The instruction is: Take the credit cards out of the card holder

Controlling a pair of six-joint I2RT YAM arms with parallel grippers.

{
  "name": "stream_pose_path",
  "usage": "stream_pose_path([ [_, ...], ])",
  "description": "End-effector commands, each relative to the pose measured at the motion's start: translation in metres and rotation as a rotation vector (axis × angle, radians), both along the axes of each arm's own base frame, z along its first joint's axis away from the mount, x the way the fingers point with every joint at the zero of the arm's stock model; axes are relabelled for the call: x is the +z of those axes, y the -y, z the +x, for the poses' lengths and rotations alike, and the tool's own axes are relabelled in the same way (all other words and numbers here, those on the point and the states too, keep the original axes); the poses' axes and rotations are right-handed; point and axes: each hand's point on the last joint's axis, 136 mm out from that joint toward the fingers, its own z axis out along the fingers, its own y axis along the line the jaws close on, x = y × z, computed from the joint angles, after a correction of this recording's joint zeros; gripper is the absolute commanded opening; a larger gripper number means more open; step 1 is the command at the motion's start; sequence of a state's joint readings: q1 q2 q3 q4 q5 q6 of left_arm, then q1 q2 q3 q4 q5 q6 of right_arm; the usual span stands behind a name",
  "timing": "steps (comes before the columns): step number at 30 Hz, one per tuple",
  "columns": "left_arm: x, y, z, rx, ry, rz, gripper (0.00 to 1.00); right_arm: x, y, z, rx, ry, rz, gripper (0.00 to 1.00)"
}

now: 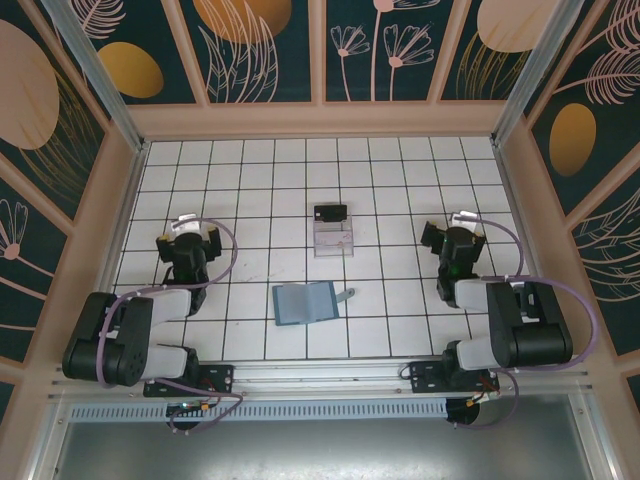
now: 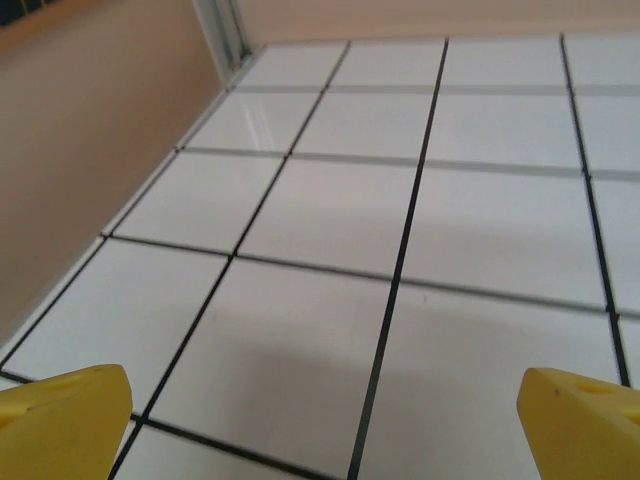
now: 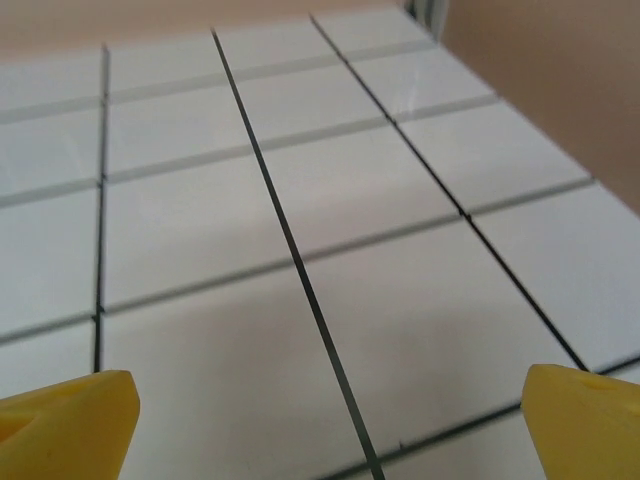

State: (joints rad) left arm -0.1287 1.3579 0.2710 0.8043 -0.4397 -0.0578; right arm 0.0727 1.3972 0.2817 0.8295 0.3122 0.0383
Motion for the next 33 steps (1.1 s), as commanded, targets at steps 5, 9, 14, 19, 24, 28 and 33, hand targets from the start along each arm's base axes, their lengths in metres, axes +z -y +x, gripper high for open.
stream_pose_path([
  [5,0.043,-0.005,0.024,-0.022,0.265,-0.071,0.98,0.036,-0.003,0.016,0.088,0.226,0.042,0.99],
  [9,0.041,-0.004,0.022,-0.059,0.279,-0.096,0.98,0.030,-0.006,0.011,0.118,0.239,0.042,0.99],
  [14,0.037,0.001,0.021,-0.098,0.284,-0.088,0.99,0.030,-0.007,0.013,0.126,0.236,0.048,0.99],
  [19,0.036,0.001,0.022,-0.096,0.278,-0.088,0.98,0.030,-0.006,0.013,0.128,0.236,0.050,0.99],
  [24,0.038,0.002,0.020,-0.106,0.284,-0.086,0.98,0.030,-0.006,0.013,0.128,0.237,0.051,0.99],
  [28,0.038,0.002,0.020,-0.107,0.284,-0.087,0.98,0.029,-0.007,0.013,0.131,0.234,0.048,0.99],
  [33,0.038,0.002,0.020,-0.107,0.283,-0.087,0.99,0.029,-0.011,0.015,0.160,0.231,0.048,0.99],
])
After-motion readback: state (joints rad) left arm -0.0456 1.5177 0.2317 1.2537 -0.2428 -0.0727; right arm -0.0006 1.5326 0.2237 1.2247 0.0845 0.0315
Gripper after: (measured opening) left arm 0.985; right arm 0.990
